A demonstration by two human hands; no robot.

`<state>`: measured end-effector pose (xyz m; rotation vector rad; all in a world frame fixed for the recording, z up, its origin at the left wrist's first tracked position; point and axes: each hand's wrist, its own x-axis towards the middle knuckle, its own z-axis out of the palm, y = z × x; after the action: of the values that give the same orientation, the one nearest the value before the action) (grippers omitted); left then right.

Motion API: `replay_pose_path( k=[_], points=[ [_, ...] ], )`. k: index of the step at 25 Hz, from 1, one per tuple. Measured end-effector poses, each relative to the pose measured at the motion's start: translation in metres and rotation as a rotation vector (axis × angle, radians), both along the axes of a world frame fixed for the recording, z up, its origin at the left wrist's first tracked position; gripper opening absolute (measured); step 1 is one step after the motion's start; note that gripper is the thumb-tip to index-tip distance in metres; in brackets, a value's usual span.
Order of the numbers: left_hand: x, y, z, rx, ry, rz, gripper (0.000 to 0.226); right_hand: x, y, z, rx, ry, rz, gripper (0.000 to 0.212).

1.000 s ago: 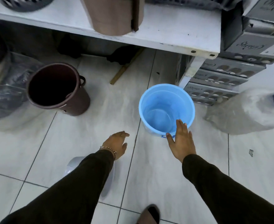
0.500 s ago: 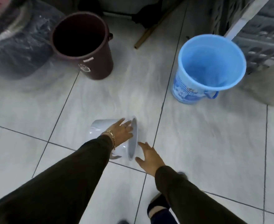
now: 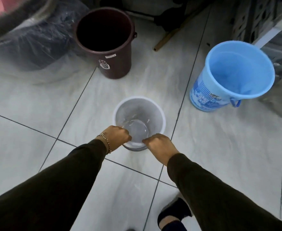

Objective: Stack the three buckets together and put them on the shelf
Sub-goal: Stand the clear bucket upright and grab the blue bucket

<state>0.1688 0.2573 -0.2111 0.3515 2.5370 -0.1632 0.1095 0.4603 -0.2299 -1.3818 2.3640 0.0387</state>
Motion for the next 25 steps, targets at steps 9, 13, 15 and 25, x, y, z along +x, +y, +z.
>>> replay_pose_path(
  k=[9, 13, 15, 25],
  points=[
    [0.039, 0.035, -0.031, 0.022, -0.026, 0.13, 0.068, 0.007, 0.032, -0.011, 0.086, 0.03, 0.001, 0.053],
    [0.026, 0.046, 0.01, 0.066, -0.019, 0.212, 0.079, -0.027, 0.076, 0.026, -0.073, -0.13, -0.355, 0.065],
    [0.0, 0.06, 0.028, 0.118, 0.01, 0.284, 0.073, -0.052, 0.103, 0.042, -0.153, -0.234, -0.63, 0.06],
    [-0.245, 0.196, 0.037, 1.157, -0.047, 1.358, 0.067, -0.236, 0.191, 0.055, -0.61, -0.849, -1.993, 0.084]
  ],
)
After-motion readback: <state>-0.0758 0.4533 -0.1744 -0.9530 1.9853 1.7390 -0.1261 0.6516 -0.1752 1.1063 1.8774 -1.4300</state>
